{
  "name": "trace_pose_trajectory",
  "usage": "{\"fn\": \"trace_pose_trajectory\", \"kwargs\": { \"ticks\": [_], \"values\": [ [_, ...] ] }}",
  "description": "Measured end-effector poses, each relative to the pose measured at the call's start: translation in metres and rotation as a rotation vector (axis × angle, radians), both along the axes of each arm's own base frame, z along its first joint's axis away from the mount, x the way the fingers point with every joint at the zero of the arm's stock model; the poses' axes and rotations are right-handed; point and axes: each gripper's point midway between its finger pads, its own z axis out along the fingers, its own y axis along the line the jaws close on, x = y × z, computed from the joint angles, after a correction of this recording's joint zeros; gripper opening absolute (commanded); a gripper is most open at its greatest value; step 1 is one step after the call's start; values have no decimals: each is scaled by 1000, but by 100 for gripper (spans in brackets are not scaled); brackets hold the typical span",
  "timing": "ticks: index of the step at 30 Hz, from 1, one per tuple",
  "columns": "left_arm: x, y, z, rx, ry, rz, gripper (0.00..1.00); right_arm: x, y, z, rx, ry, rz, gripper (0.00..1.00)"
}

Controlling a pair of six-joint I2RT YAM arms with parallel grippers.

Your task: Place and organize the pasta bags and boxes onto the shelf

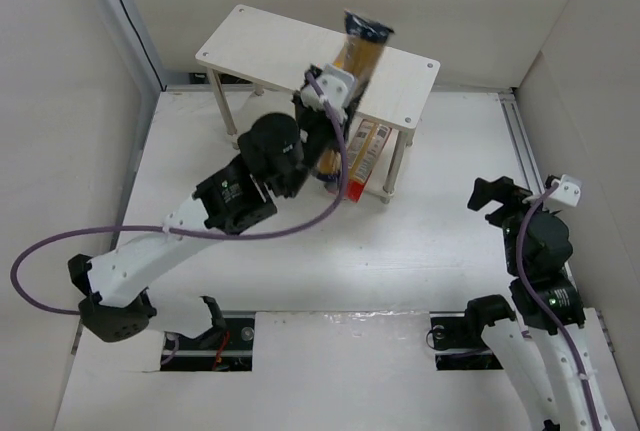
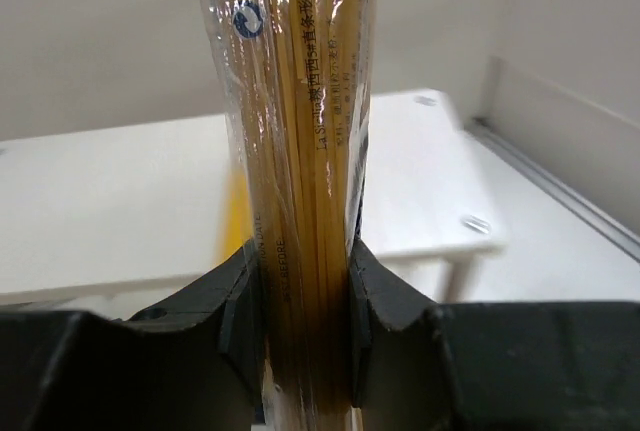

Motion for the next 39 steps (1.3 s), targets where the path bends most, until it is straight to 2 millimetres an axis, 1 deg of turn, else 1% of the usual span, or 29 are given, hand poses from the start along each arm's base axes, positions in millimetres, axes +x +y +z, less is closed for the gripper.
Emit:
{"fn": "trace_pose_trajectory", "kwargs": {
  "ticks": [2, 6, 9, 10, 12, 14, 16, 18, 21, 24, 26, 27, 28, 30, 32, 34, 36, 37, 39],
  "values": [
    [39, 28, 13, -2, -19, 139, 0, 3, 0, -2, -4, 12, 0, 100],
    [97, 76, 30, 4, -30, 326, 0, 8, 1, -8, -11, 41, 0, 100],
    [137, 100, 44, 5, -31, 388, 0, 10, 2, -12, -14, 57, 0, 100],
    [151, 106, 48, 2, -36, 395, 0, 11, 2, -12, -14, 59, 0, 100],
    [177, 115, 52, 9, -32, 399, 0, 11, 2, -13, -18, 64, 0, 100],
    [202, 120, 51, 24, -26, 400, 0, 11, 2, -13, -19, 64, 1, 100],
    [224, 118, 45, 53, -13, 391, 0, 11, 2, -13, -20, 64, 1, 100],
    [242, 109, 32, 82, 3, 370, 0, 11, 2, -13, -23, 64, 1, 100],
    [260, 93, 1, 137, 45, 324, 0, 11, 2, -13, -23, 65, 0, 100],
    [268, 84, -17, 164, 71, 287, 1, 11, 2, -13, -26, 66, 0, 100],
    [269, 84, -22, 171, 83, 288, 17, 12, 2, -14, -26, 68, 0, 100],
    [270, 84, -22, 171, 85, 289, 30, 12, 2, -14, -27, 69, 0, 100],
    [270, 84, -22, 168, 85, 292, 34, 12, 2, -14, -27, 70, 0, 100],
    [270, 86, -22, 163, 89, 305, 36, 13, 2, -14, -27, 71, 0, 100],
    [271, 88, -26, 160, 105, 317, 45, 13, 2, -14, -27, 71, 0, 100],
    [272, 89, -32, 162, 116, 329, 62, 13, 2, -13, -27, 67, 0, 100],
    [274, 90, -34, 155, 118, 340, 90, 13, 2, -13, -26, 65, 0, 100],
    [273, 91, -36, 152, 122, 345, 90, 13, 2, -13, -26, 63, 0, 100],
    [271, 94, -35, 140, 125, 354, 95, 12, 2, -12, -25, 58, 0, 100]
  ]
}}
